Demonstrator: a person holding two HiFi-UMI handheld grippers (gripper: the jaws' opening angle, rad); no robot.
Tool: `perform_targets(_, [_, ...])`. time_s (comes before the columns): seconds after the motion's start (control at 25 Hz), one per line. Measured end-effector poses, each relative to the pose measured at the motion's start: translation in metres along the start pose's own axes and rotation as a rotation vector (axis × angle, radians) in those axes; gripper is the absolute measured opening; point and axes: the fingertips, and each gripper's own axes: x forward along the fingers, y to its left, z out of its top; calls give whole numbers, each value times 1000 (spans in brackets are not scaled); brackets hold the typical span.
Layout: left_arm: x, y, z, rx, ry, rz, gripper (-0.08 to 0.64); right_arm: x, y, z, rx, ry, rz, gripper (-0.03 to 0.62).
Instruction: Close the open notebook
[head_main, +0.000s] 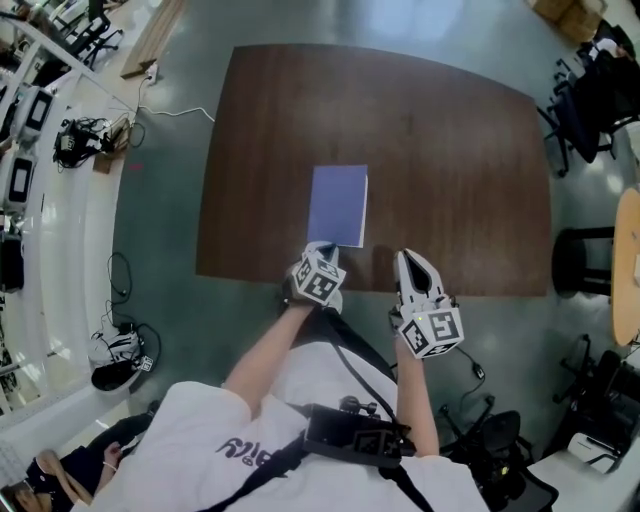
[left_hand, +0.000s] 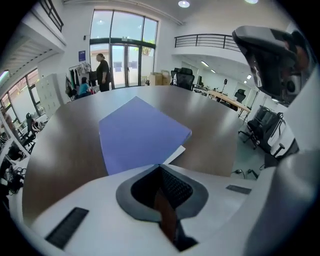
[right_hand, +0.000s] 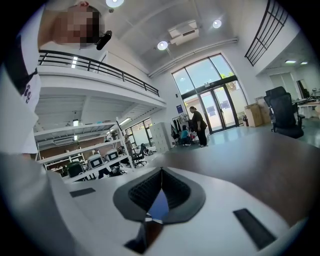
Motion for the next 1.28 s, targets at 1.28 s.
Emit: perform_targets(1.28, [-364, 59, 171, -161, -944, 283, 11, 39, 170, 127, -260, -191, 351, 3])
